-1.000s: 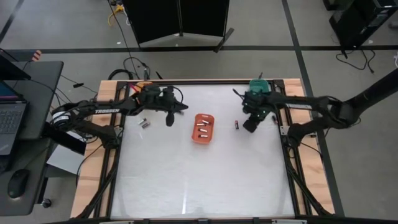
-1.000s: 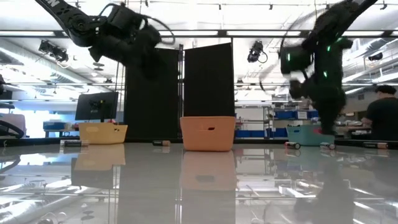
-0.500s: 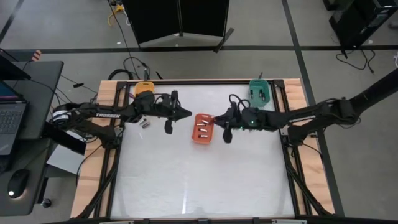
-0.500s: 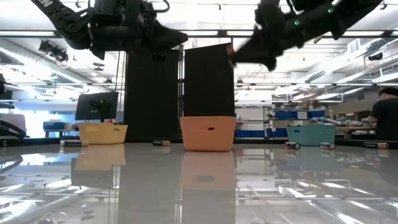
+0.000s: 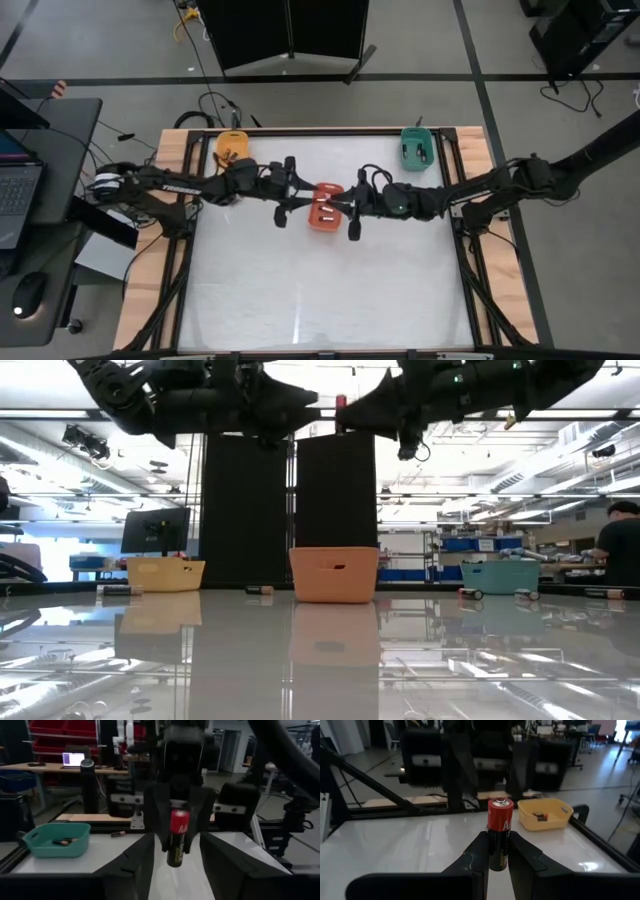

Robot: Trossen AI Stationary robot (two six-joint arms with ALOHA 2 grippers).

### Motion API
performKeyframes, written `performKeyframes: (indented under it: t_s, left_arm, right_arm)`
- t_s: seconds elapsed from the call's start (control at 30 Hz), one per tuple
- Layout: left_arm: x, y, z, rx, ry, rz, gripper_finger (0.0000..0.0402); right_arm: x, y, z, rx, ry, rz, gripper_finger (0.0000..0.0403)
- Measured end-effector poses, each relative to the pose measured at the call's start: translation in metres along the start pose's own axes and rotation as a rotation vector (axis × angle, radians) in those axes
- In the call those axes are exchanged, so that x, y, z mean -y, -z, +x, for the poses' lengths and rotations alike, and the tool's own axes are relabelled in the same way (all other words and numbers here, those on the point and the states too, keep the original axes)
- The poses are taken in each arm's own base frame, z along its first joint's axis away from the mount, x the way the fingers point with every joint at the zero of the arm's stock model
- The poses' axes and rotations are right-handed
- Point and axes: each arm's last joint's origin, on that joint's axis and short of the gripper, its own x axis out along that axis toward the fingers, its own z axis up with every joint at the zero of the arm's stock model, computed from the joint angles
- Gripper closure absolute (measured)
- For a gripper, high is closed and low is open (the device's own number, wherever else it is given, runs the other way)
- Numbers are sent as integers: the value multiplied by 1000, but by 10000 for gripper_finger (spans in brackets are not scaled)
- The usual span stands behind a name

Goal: Sort batteries
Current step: Put the black-red battery into the yellow bin

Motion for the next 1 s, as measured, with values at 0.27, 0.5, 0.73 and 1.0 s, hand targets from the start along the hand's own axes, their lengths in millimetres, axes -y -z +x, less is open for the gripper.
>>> performKeyframes:
  t_s: [0.27, 0.5, 0.73, 1.0]
  left_arm:
    - [1, -3, 22, 2, 33, -3, 233]
    - [-2, -1, 40, -17, 97, -57, 233]
    - [-1, -1, 42, -14, 115, -49, 247]
    - [6, -3, 43, 5, 138, 34, 340]
  right_arm:
    - [-4, -4, -1, 7, -12, -19, 345]
    - [-4, -3, 0, 3, -12, -22, 345]
    - [-4, -3, 0, 4, -14, -32, 345]
    - [-5, -3, -1, 12, -18, -28, 345]
